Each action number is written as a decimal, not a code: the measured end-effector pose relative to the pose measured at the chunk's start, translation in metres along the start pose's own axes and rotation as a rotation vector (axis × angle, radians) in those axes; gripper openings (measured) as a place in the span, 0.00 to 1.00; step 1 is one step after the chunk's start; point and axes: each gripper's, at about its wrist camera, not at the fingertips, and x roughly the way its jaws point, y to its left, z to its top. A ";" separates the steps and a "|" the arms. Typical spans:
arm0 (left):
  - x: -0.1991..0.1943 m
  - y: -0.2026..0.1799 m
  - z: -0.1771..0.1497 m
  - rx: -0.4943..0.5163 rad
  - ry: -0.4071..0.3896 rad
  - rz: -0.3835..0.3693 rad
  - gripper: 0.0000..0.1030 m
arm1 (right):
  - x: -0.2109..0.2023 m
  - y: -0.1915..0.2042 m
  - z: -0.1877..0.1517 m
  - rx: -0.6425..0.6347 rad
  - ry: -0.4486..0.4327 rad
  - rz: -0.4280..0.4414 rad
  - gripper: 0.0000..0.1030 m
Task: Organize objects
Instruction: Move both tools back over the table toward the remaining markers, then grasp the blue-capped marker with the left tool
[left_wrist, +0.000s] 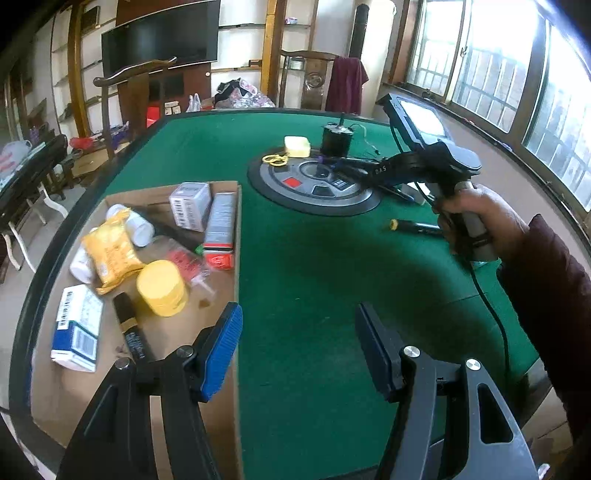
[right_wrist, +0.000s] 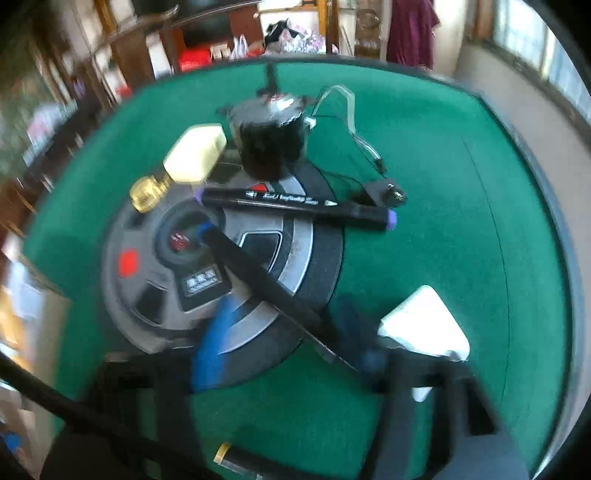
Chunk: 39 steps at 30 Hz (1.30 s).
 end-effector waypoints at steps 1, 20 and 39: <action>0.000 0.003 -0.001 -0.005 -0.002 0.002 0.55 | -0.001 0.004 -0.002 -0.004 0.010 0.018 0.15; 0.057 -0.029 0.004 -0.026 0.145 -0.051 0.55 | -0.090 0.014 -0.106 0.003 -0.161 0.407 0.38; 0.111 -0.053 0.028 0.040 0.112 0.078 0.11 | -0.085 -0.071 -0.098 0.377 -0.206 0.338 0.42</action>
